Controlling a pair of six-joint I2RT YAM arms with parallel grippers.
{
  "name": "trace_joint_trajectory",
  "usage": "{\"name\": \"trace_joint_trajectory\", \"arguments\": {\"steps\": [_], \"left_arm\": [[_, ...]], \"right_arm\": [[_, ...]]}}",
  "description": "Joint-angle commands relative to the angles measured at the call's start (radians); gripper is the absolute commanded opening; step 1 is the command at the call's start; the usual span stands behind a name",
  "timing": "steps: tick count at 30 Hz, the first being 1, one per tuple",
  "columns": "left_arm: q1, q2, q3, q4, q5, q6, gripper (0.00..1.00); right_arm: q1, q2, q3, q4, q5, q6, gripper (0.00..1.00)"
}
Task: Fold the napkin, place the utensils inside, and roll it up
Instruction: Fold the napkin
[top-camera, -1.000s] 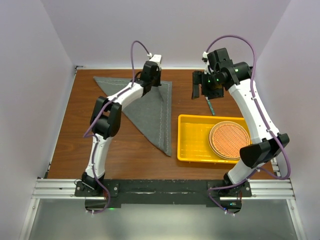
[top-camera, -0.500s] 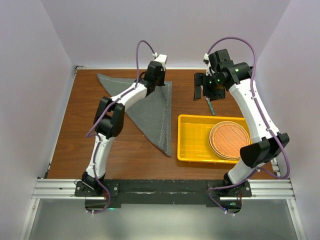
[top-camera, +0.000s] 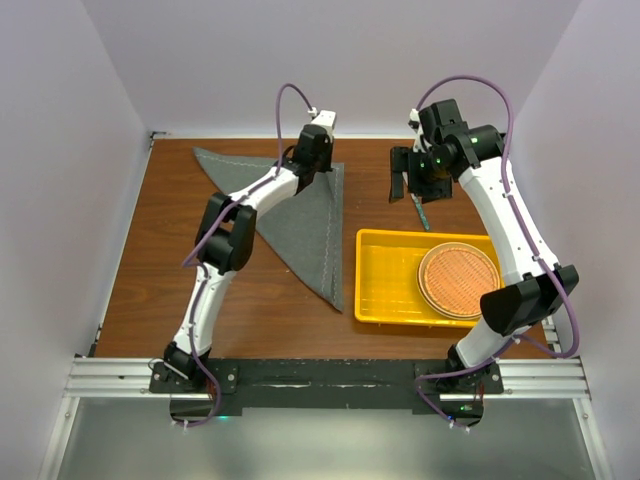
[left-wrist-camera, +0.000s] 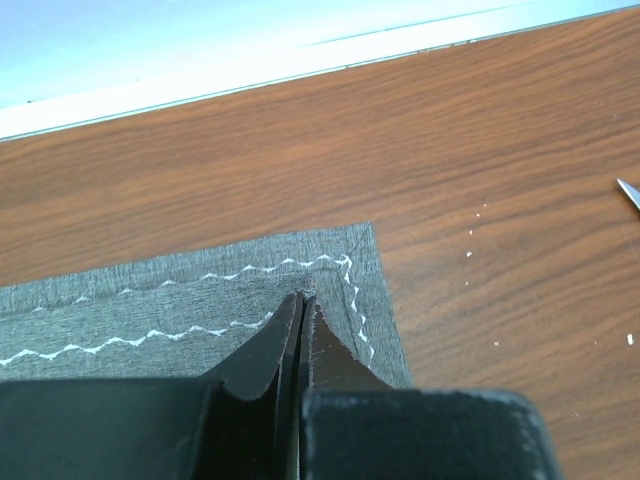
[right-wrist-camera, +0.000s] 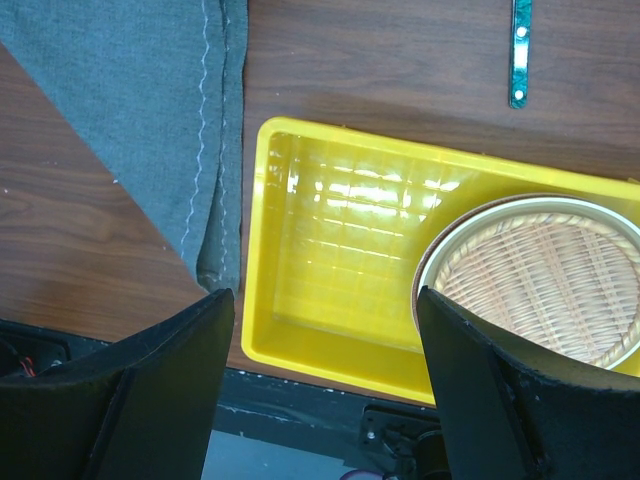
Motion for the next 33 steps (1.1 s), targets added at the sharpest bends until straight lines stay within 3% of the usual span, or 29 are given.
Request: {"name": "trace_joint_trajectory", "arguments": {"steps": [1, 30, 32, 33], "left_arm": [[-0.001, 0.013, 0.067, 0.081, -0.005, -0.009, 0.0], [0.012, 0.077, 0.101, 0.13, 0.032, -0.019, 0.0], [0.012, 0.079, 0.101, 0.132, 0.038, -0.027, 0.05], [0.016, 0.079, 0.102, 0.138, 0.043, -0.042, 0.18]], "right_arm": [[-0.008, -0.023, 0.0, -0.014, -0.019, -0.014, 0.78], [-0.025, 0.0, -0.012, -0.012, -0.034, -0.016, 0.78], [-0.025, 0.002, -0.015, -0.012, -0.034, -0.016, 0.78], [-0.026, 0.002, -0.015, -0.012, -0.034, -0.016, 0.78]]}}
